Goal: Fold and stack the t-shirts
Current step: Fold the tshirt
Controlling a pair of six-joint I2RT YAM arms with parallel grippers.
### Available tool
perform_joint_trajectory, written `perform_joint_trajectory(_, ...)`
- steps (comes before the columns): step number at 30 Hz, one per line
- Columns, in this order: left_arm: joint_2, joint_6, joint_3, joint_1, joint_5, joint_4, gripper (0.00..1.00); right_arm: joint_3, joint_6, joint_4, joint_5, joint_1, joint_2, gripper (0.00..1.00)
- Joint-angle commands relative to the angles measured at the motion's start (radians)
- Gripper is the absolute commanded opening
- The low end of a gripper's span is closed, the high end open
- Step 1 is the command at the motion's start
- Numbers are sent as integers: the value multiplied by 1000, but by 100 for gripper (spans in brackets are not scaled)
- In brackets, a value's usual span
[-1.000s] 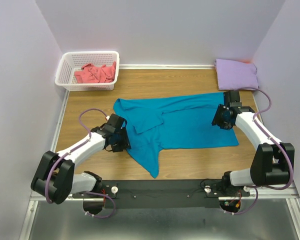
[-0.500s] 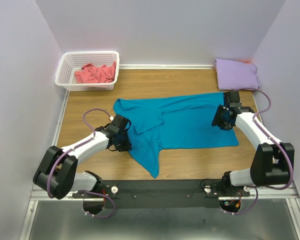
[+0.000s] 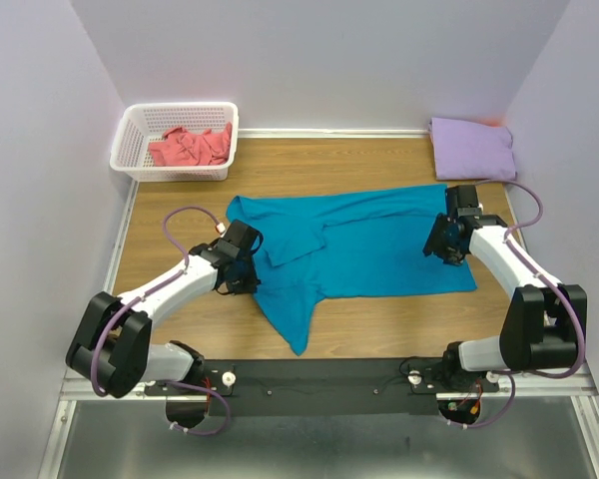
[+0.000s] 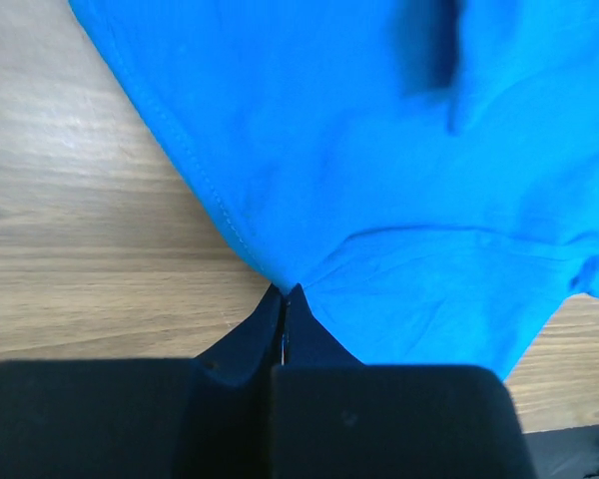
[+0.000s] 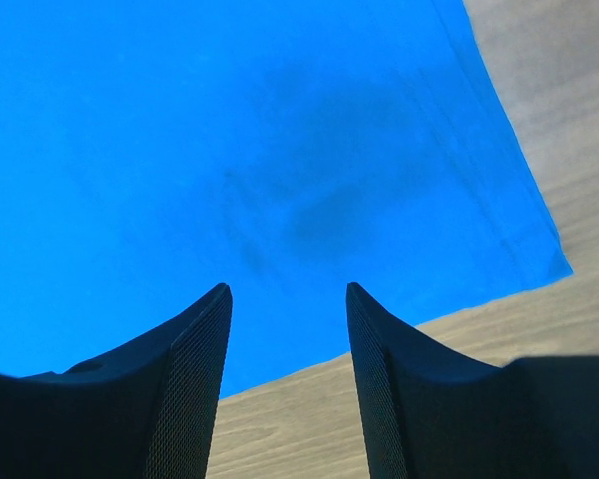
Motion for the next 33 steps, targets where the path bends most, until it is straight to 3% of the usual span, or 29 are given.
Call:
perform_joint_trajectory(1, -24, 35, 37, 0, -59, -61, 0, -38, 62, -58, 60, -32, 15, 58)
perform_joint_trajectory(13, -49, 91, 4, 17, -5, -19, 0, -92, 76, -71, 75, -281, 18, 57)
perform_joint_trajectory(33, -72, 132, -55, 32, 102, 80, 0, -132, 60, 27, 15, -419, 105, 51)
